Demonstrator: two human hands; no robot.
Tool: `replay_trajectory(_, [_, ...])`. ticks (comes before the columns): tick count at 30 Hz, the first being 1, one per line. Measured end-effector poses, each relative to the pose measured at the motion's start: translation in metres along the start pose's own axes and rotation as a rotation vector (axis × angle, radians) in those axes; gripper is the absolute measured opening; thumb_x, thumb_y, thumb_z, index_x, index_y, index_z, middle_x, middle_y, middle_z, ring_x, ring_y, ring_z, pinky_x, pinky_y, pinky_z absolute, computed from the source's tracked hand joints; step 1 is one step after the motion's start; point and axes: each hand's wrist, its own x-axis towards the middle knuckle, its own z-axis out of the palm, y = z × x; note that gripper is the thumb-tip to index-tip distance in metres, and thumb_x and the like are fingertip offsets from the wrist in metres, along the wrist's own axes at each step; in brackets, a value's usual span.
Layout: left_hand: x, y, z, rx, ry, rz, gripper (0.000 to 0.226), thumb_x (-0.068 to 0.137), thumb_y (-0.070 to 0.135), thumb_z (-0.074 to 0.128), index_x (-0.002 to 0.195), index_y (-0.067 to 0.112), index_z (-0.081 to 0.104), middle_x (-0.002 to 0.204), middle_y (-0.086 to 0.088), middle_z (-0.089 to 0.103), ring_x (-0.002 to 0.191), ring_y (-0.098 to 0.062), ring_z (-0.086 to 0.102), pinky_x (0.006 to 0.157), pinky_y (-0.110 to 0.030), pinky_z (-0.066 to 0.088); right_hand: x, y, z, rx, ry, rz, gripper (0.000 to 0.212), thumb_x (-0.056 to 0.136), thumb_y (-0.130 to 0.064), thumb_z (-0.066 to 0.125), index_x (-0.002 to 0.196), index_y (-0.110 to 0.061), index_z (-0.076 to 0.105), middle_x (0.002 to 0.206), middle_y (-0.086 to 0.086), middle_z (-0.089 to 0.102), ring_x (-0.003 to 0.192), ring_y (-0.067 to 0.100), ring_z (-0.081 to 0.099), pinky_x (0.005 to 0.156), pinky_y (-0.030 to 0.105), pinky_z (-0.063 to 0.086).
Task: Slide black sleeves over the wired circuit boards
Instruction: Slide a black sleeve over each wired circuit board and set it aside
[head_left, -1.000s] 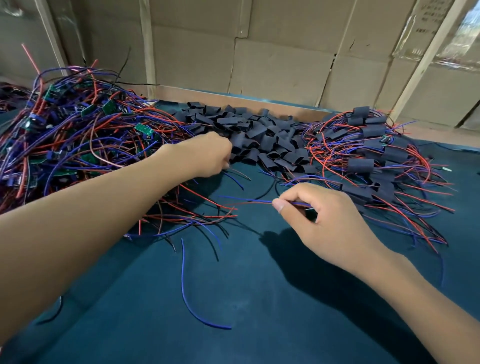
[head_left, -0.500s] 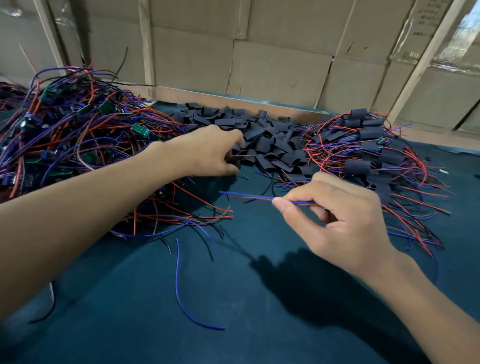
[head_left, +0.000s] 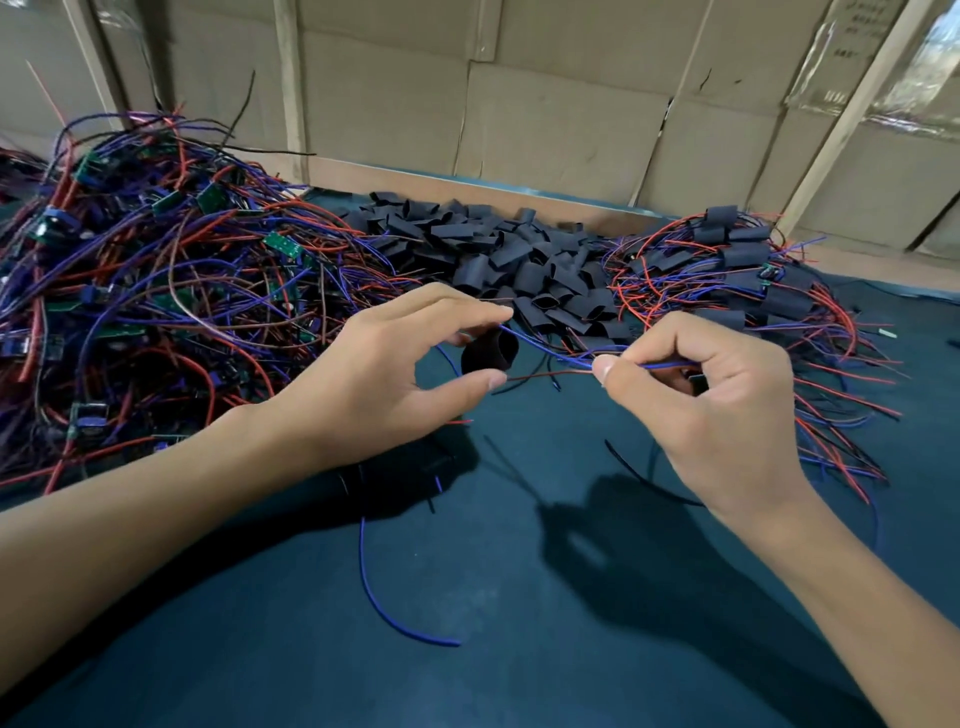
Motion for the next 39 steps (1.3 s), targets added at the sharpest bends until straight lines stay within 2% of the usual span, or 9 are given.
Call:
replay_trajectory(3, [-0.0001,-0.0005,-0.0006,0.014,0.029,0.01,0.045,0.091,0.024,0.075,0.133,0.012,0.063,0.123,0.004,0.062,0.108,-0.007,0.063,0.097,-0.032,0.052,0.002,-0.0015,0.0001,0.092,0.057,0.029,0.027,0.082,-0.015,0.075,0.06,-0.016,0.058,0.048,-0.013,0.041,0.048,0.006,0.031,0.05,0.017,0.027])
replay_trajectory(7, [-0.0006,-0.0004,-0.0009,-0.003,0.04,-0.037,0.045,0.09,0.023,0.076,0.132,0.013,0.064,0.12,0.003,0.064,0.107,-0.01,0.064,0.097,-0.034,0.052,0.004,-0.0041,-0.0006,0.209,0.115,0.074,0.027,0.08,-0.028,0.072,0.06,-0.018,0.057,0.049,-0.012,0.033,0.049,0.018,0.026,0.051,0.026,0.024])
replay_trajectory(12, [-0.0003,0.0036,0.0009,-0.028,0.059,-0.036,0.044,0.088,0.021,0.078,0.129,0.011,0.065,0.118,0.001,0.065,0.106,-0.011,0.065,0.096,-0.033,0.054,0.0011,-0.004,0.0034,0.154,0.097,0.07,0.028,0.084,-0.019,0.074,0.061,-0.015,0.058,0.049,-0.013,0.037,0.049,0.013,0.03,0.049,0.022,0.028])
replay_trajectory(16, [0.0003,0.0066,0.0,-0.012,0.109,-0.05,0.043,0.088,0.024,0.078,0.127,0.011,0.066,0.117,0.001,0.066,0.105,-0.004,0.065,0.097,-0.022,0.052,-0.0006,-0.0017,0.0047,0.137,0.043,0.085,0.029,0.083,-0.018,0.073,0.059,-0.02,0.057,0.047,-0.013,0.041,0.047,0.008,0.032,0.049,0.018,0.028])
replay_trajectory(19, [0.001,0.0069,-0.0015,-0.003,0.123,-0.064,0.042,0.089,0.023,0.077,0.127,0.011,0.066,0.117,0.001,0.066,0.107,-0.006,0.064,0.097,-0.025,0.052,-0.0022,0.0001,0.0063,0.143,0.006,0.113,0.029,0.082,-0.021,0.072,0.059,-0.02,0.055,0.045,-0.013,0.039,0.045,0.008,0.03,0.048,0.017,0.028])
replay_trajectory(22, [0.0011,0.0066,-0.0017,-0.016,0.124,-0.074,0.042,0.088,0.021,0.077,0.127,0.01,0.066,0.116,0.0,0.066,0.107,-0.009,0.065,0.097,-0.028,0.053,-0.0027,-0.0012,0.0082,0.186,0.037,0.139,0.03,0.082,-0.031,0.071,0.06,-0.02,0.054,0.047,-0.012,0.035,0.045,0.015,0.028,0.05,0.026,0.028])
replay_trajectory(26, [-0.0002,0.0058,-0.0021,-0.002,0.101,-0.087,0.042,0.088,0.023,0.077,0.127,0.012,0.066,0.116,0.002,0.065,0.107,-0.008,0.064,0.097,-0.028,0.053,0.002,-0.0028,0.0056,0.223,0.147,0.136,0.033,0.085,-0.033,0.07,0.061,-0.019,0.053,0.05,-0.011,0.035,0.05,0.026,0.026,0.051,0.043,0.027])
replay_trajectory(33, [-0.0011,0.0081,0.0004,-0.012,0.114,-0.057,0.042,0.088,0.021,0.078,0.126,0.01,0.066,0.115,0.001,0.065,0.106,-0.008,0.064,0.095,-0.028,0.054,-0.0011,-0.0022,0.0066,0.165,0.09,0.153,0.032,0.082,-0.034,0.071,0.061,-0.017,0.054,0.048,-0.009,0.036,0.048,0.022,0.028,0.051,0.041,0.028])
replay_trajectory(39, [-0.0004,0.0073,-0.0004,-0.009,0.12,-0.083,0.041,0.088,0.02,0.079,0.126,0.011,0.066,0.114,0.001,0.065,0.106,-0.009,0.064,0.096,-0.03,0.053,-0.0016,-0.0039,0.0085,0.216,0.11,0.163,0.033,0.082,-0.033,0.071,0.062,-0.014,0.054,0.048,-0.006,0.034,0.05,0.028,0.025,0.048,0.049,0.028])
